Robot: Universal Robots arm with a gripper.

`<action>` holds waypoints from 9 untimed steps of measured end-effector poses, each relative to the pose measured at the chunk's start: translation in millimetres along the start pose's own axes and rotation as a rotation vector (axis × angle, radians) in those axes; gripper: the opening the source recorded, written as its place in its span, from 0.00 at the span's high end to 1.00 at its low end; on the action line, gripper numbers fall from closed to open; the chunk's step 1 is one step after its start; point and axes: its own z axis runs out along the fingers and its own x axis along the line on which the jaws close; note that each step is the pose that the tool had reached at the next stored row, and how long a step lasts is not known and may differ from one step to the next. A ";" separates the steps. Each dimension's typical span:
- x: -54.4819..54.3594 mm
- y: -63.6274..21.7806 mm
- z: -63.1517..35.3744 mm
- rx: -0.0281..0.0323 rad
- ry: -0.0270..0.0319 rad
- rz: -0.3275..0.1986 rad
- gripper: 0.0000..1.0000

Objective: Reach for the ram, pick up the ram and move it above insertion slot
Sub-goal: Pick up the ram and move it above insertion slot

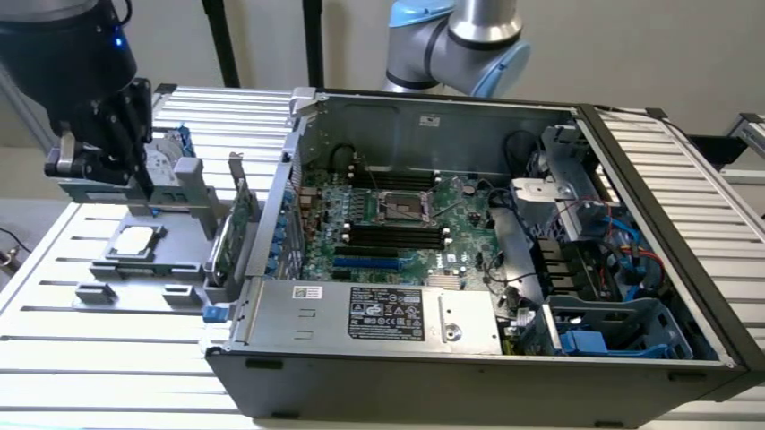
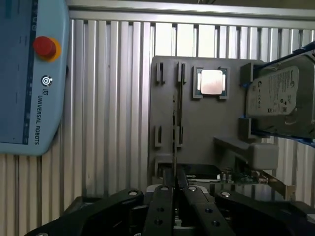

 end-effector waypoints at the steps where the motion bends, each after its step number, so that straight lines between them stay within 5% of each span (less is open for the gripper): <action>1: -0.2 -3.5 -4.9 -0.0004 -0.0013 -0.001 0.87; 5: -0.7 -18.8 -19.3 -0.0024 -0.0064 -0.005 0.87; 9: -0.5 -36.8 -22.3 -0.0033 -0.0096 -0.007 0.87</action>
